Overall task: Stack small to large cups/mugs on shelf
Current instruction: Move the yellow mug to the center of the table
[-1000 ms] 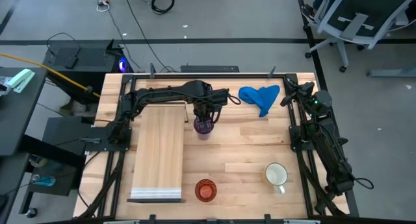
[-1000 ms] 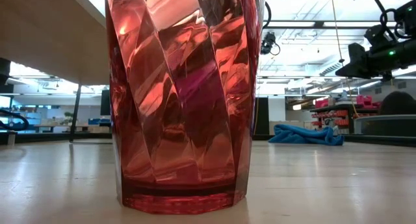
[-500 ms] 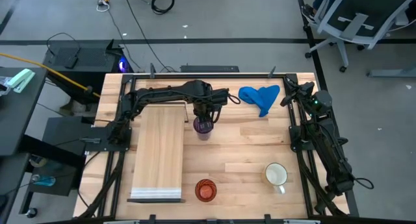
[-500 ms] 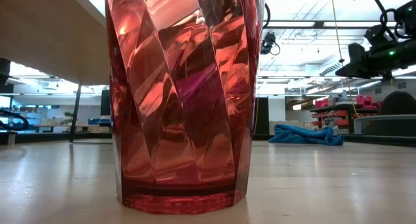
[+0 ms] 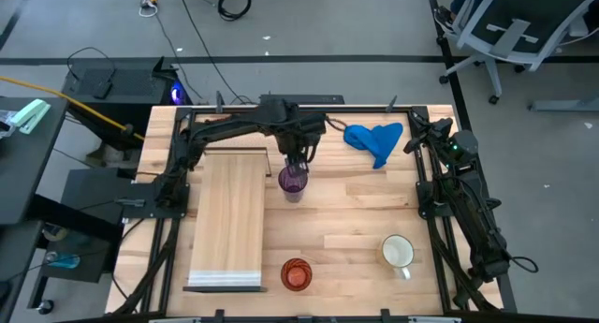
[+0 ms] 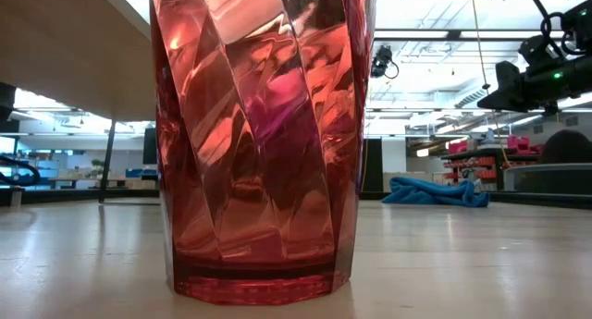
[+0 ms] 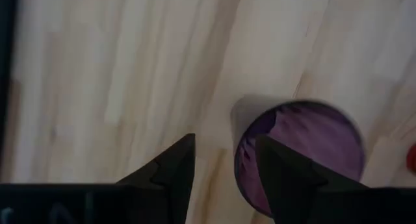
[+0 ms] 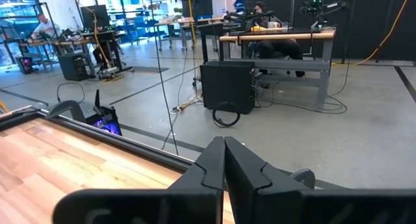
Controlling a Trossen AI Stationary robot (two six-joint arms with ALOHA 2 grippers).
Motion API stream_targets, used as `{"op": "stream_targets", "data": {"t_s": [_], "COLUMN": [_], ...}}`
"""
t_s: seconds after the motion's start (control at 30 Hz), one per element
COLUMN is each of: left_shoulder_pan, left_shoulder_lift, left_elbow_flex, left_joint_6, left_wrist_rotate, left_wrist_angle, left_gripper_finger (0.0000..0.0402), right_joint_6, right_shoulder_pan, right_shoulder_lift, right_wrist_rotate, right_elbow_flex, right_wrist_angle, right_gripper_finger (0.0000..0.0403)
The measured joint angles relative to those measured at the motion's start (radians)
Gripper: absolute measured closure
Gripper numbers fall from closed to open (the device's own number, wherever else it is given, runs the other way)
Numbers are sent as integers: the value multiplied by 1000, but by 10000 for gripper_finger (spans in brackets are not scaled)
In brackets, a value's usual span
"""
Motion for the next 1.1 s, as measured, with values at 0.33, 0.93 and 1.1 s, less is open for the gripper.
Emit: {"op": "stream_targets", "data": {"t_s": [0.33, 0.93, 1.1], "left_shoulder_pan": [48, 47, 47], "left_shoulder_lift": [-99, -295, -373], "left_elbow_flex": [42, 41, 41], "left_joint_6": [39, -54, -64], "left_wrist_rotate": [-94, -205, -298], "left_wrist_angle": [-26, -95, -95], "left_gripper_finger": [234, 247, 250], "right_joint_6": [0, 0, 16], "right_shoulder_pan": [0, 0, 0], "right_shoulder_lift": [0, 0, 0], "right_wrist_rotate": [0, 0, 0], "right_elbow_flex": [0, 0, 0], "right_wrist_angle": [0, 1, 2], "right_gripper_finger": [386, 386, 386]}}
